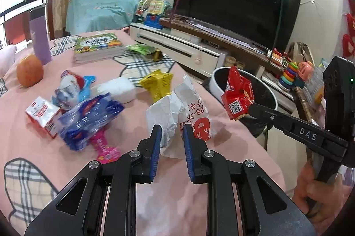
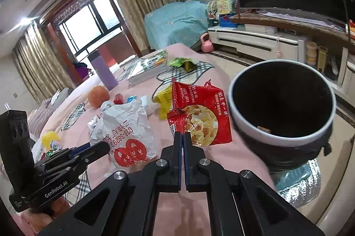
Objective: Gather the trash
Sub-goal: 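Carry both bags over the trash bin and open both tools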
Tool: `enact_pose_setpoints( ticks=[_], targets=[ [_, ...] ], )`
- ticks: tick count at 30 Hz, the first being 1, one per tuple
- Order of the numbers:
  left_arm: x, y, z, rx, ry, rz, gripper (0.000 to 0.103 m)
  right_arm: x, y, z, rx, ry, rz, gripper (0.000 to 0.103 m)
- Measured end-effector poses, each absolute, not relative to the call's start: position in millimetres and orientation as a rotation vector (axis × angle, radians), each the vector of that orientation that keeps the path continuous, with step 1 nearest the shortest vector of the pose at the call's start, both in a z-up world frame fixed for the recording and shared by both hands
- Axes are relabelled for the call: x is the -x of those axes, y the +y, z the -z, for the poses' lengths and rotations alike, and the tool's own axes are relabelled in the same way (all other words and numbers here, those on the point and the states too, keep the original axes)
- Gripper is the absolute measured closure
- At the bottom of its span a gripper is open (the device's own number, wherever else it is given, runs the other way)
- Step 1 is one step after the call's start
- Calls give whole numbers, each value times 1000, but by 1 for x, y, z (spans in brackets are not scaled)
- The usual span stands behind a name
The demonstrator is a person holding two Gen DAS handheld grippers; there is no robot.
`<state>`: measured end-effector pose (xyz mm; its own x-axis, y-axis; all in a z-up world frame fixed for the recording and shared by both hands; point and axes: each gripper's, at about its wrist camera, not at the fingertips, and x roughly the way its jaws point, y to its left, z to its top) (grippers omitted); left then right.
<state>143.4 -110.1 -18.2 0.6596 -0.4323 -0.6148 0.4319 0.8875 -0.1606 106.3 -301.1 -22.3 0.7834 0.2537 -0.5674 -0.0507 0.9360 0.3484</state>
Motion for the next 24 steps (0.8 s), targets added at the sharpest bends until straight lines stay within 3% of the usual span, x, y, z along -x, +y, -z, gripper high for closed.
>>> enact_pose_setpoints(
  ticks=[24],
  targets=[
    [-155,-194,2,-63,675,576,84,-93,-372,22,-382,612,-50,102]
  ],
)
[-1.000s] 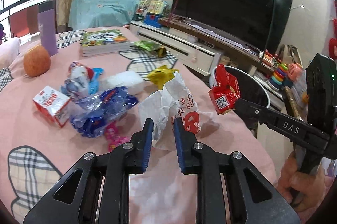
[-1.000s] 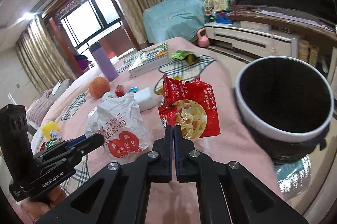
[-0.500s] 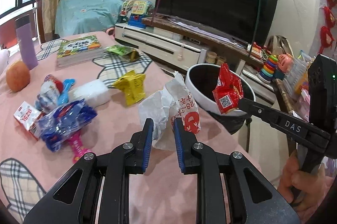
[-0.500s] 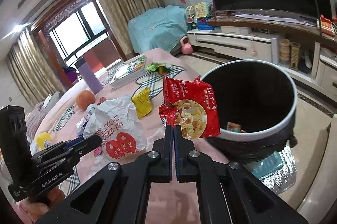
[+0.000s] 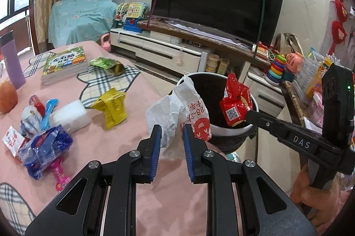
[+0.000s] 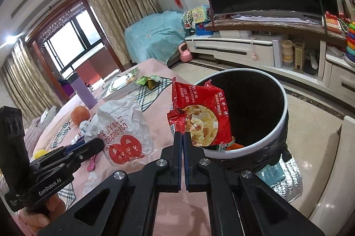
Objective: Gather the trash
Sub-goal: 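Carry both bags over the trash bin and open both tools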
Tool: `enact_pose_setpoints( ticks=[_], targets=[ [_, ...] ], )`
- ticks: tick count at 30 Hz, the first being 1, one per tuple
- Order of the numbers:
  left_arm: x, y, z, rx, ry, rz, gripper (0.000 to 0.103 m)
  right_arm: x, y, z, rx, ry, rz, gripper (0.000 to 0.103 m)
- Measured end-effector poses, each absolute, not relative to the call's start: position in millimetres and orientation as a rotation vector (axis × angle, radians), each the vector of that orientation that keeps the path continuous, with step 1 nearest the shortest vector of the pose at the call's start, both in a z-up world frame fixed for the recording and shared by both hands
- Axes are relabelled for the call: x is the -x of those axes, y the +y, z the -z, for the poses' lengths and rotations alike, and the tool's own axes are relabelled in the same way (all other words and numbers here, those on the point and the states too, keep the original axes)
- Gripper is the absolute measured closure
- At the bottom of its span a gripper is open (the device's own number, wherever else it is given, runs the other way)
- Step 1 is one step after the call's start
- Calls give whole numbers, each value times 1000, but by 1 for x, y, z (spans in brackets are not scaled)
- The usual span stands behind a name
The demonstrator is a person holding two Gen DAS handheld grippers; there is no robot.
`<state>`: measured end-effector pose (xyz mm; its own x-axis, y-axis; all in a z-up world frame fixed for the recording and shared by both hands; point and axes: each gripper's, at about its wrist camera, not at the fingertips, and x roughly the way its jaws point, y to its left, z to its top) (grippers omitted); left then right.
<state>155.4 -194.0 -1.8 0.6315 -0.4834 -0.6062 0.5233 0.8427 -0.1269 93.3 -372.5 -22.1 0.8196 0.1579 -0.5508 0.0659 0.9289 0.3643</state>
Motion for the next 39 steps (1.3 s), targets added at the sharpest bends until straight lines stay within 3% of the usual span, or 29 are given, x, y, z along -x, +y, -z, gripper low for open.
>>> enact_pose_setpoints(
  ticks=[39],
  targets=[
    [-203,-284,18,-147,727,630,82,-115,-417,42,-435,673,-1,102]
  ],
)
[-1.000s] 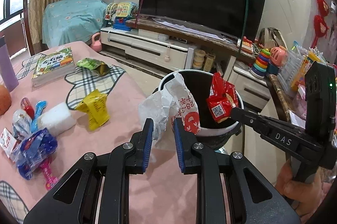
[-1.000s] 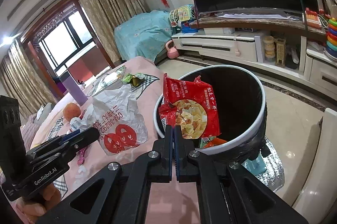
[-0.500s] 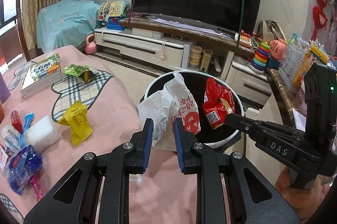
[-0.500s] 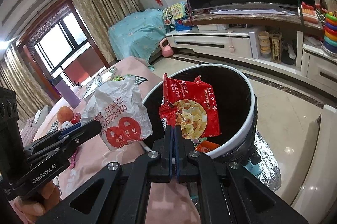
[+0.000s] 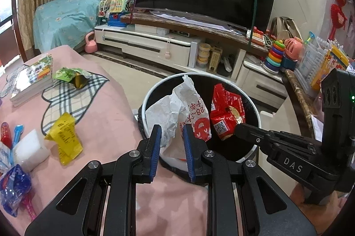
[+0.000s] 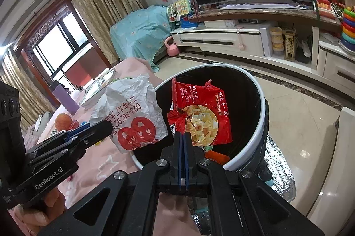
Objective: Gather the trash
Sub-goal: 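Carry both bags over the trash bin and open both tools, then move both open tools back over the remaining trash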
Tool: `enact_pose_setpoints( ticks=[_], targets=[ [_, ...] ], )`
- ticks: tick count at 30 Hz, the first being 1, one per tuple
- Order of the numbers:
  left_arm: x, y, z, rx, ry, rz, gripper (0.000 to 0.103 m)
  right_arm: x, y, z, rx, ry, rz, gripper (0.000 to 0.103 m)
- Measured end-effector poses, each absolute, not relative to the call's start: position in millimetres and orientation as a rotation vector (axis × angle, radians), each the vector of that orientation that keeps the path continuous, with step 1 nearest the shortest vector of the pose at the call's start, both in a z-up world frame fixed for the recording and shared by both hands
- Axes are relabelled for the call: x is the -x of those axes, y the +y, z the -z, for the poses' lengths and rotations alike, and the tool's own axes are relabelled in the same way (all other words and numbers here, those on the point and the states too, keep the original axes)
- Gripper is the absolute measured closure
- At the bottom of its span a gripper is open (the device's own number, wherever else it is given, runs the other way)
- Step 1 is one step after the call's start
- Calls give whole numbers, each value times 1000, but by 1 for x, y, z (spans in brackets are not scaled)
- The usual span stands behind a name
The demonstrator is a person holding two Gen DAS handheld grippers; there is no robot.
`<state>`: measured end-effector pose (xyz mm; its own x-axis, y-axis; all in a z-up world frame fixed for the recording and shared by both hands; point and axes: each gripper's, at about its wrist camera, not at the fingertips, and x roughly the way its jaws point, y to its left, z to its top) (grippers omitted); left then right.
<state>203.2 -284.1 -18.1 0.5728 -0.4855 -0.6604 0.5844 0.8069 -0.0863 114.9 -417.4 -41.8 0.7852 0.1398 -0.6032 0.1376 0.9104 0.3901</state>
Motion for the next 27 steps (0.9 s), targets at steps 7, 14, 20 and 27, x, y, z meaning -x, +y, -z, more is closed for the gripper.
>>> enact_pose_setpoints(
  ticks=[7,14,20,27],
  targets=[
    [-206,-283,23,-128,747,631,50,-119,-427,47,-460,695,-10,93],
    [-203,-265,26,-107,757,601,44,-115,-430,47,-487,689,-16,59],
    [-192,-238,32,-89,768,562,38,-110,-423,40,-482,661,-35,26],
    [-176,-192,37,-38,791,511,35,-106,-399,32,-467,635,-53,14]
  ],
)
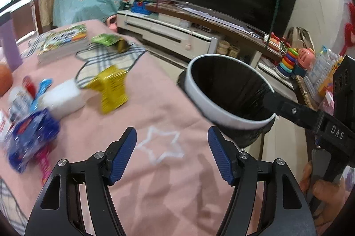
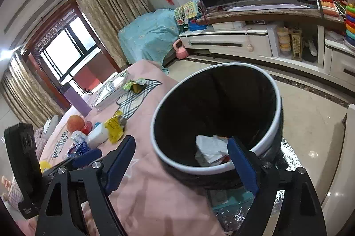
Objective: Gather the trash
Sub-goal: 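Move both open tools back over the remaining trash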
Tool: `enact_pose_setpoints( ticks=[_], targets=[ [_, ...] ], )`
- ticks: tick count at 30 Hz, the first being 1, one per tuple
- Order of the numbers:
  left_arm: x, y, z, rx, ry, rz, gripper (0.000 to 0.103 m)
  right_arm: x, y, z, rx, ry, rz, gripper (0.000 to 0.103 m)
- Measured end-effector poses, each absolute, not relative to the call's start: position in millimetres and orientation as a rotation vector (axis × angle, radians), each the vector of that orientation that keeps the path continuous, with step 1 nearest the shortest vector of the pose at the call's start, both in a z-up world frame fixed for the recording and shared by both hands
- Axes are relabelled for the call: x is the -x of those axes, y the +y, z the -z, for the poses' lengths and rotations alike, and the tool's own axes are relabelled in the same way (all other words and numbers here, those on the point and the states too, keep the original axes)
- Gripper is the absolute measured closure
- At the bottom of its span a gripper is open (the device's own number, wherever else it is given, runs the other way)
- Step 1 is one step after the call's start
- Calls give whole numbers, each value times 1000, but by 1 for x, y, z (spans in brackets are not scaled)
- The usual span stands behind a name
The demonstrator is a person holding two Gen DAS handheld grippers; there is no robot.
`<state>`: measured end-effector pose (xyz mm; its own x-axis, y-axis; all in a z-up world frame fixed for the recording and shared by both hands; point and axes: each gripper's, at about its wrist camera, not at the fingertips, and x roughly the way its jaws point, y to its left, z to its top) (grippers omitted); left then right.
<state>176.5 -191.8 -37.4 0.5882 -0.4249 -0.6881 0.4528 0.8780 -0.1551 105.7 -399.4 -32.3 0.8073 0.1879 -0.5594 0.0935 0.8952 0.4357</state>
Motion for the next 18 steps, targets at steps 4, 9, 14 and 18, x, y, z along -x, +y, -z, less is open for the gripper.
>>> enact_pose_setpoints(
  ticks=[4,9,14,18],
  targets=[
    [-167,-164,39,-23,791,476,35,-105,-381,31,-456,631,-69,11],
    [-158,-126,44,22,800,427,35,-104,-354,31,-421,639,-104,10],
    [-150,-93,49,53,805,372,35,-107,-325,32,-370,656,-144,10],
    [-145,-71,52,72,805,334,35,-112,-306,36,-339,678,-168,10]
  ],
)
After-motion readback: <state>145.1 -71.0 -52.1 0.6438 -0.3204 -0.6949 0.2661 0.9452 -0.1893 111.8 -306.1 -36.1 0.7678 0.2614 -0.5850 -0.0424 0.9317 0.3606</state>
